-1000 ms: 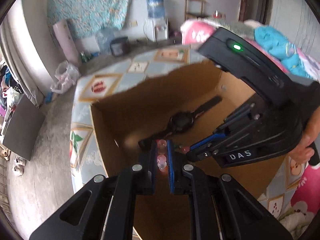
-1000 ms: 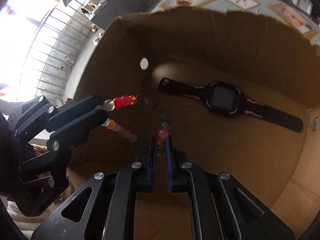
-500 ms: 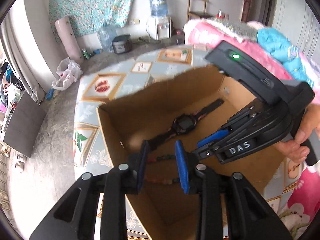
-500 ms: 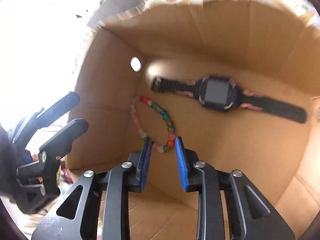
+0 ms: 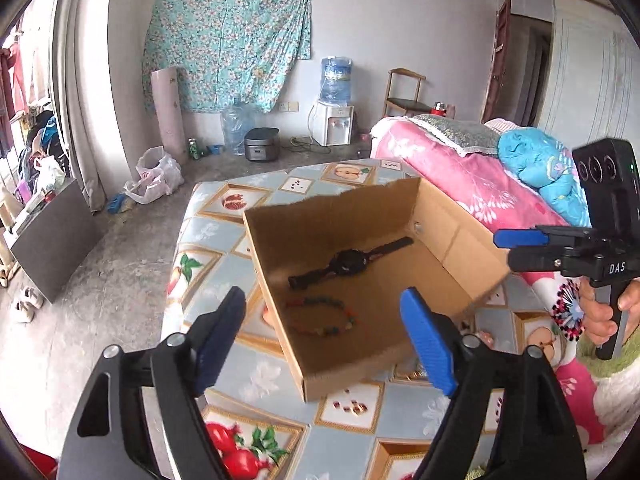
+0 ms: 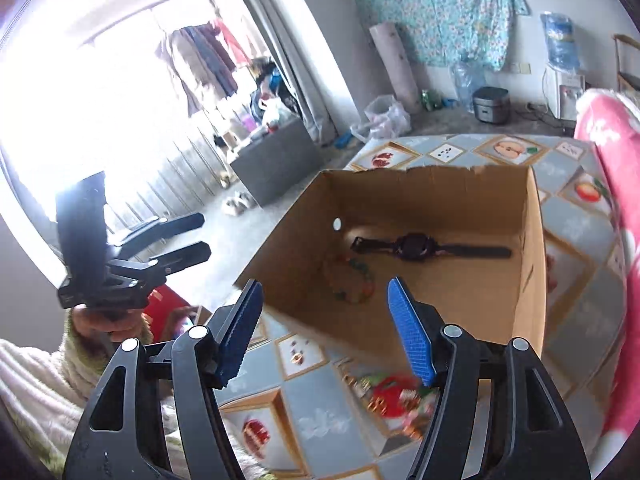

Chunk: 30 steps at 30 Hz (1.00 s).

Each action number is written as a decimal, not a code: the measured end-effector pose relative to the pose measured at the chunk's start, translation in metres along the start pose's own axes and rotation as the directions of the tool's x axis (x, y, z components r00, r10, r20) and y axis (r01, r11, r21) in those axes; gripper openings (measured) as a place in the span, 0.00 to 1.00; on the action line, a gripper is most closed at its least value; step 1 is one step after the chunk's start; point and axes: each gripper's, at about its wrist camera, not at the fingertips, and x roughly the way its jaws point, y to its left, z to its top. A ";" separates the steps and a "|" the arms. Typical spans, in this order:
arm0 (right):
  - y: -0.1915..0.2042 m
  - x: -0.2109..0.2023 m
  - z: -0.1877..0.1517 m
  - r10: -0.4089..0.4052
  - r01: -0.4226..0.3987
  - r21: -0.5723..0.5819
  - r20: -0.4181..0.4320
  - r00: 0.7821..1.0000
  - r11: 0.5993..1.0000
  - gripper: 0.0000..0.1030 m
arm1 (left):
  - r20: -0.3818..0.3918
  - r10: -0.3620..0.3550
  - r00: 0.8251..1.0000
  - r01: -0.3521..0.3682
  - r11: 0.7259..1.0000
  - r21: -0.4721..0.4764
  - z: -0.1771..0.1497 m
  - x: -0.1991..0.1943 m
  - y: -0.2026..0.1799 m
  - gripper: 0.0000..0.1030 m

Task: Organize jewelry
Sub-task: 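Withdraw both open grippers from the box back over the table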

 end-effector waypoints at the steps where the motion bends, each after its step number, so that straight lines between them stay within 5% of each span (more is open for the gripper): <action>1: 0.000 -0.004 -0.012 0.006 -0.007 0.017 0.019 1.000 1.000 0.61 | 0.005 -0.001 1.000 0.001 1.000 -0.007 -0.010 -0.004 0.000 0.81; 5: -0.005 -0.026 -0.048 0.023 -0.027 0.116 0.030 0.999 0.993 0.61 | 0.003 -0.004 1.000 0.004 1.000 -0.025 -0.046 -0.009 -0.004 0.85; 9: -0.007 -0.005 -0.082 -0.015 0.022 0.206 -0.033 0.999 0.978 0.62 | -0.102 -0.035 0.994 0.031 0.999 -0.045 -0.081 0.012 -0.012 0.86; 12: 0.000 0.010 -0.098 -0.135 0.147 0.140 -0.092 0.987 0.979 0.65 | -0.197 0.013 0.980 -0.017 1.000 -0.017 -0.104 0.034 -0.017 0.86; 14: 0.010 0.019 -0.106 -0.219 0.228 0.054 -0.131 0.967 0.972 0.75 | -0.227 0.048 0.973 -0.048 0.999 0.003 -0.117 0.042 -0.019 0.86; 18: 0.023 0.035 -0.121 -0.325 0.317 -0.074 -0.190 0.926 0.946 0.80 | -0.281 0.120 0.952 -0.112 0.993 0.044 -0.139 0.055 -0.022 0.86; 30: 0.031 0.043 -0.147 -0.411 0.388 -0.141 -0.238 0.880 0.911 0.82 | -0.340 0.134 0.931 -0.137 0.990 0.015 -0.167 0.071 -0.018 0.88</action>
